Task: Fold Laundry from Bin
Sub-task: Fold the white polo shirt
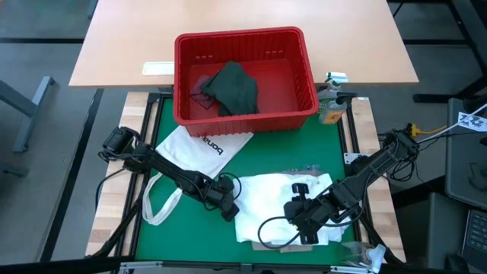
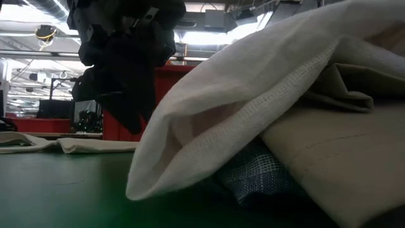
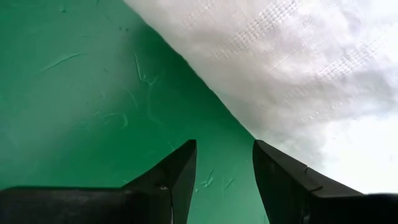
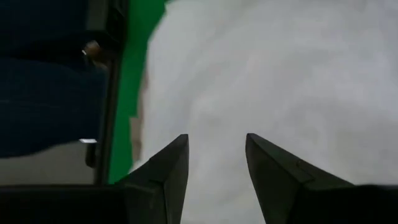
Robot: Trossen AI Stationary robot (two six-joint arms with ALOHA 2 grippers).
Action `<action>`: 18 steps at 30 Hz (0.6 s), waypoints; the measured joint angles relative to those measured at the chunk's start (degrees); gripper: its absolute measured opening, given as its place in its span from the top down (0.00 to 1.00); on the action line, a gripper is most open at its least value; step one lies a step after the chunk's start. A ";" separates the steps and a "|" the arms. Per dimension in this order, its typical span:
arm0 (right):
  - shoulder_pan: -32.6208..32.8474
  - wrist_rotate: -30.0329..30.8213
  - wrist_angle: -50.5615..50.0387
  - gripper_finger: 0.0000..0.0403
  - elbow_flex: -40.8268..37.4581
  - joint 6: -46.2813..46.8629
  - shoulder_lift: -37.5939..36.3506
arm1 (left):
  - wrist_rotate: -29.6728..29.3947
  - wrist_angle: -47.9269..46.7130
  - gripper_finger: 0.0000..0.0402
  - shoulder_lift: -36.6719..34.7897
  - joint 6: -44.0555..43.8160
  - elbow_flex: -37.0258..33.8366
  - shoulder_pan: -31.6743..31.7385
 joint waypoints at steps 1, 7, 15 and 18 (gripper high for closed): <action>-0.02 0.00 1.03 0.60 0.00 0.02 0.00 | -0.42 0.00 0.62 0.00 0.00 0.00 0.00; 0.00 0.00 6.41 0.60 0.00 0.00 0.00 | -4.13 -1.46 0.62 0.00 -0.09 0.00 0.06; -0.02 0.00 9.92 0.60 0.00 0.02 0.00 | -5.70 0.64 0.52 0.00 1.40 0.00 -0.71; -0.02 0.00 9.89 0.60 0.00 0.00 0.00 | -5.68 0.67 0.42 0.00 1.07 0.00 -1.46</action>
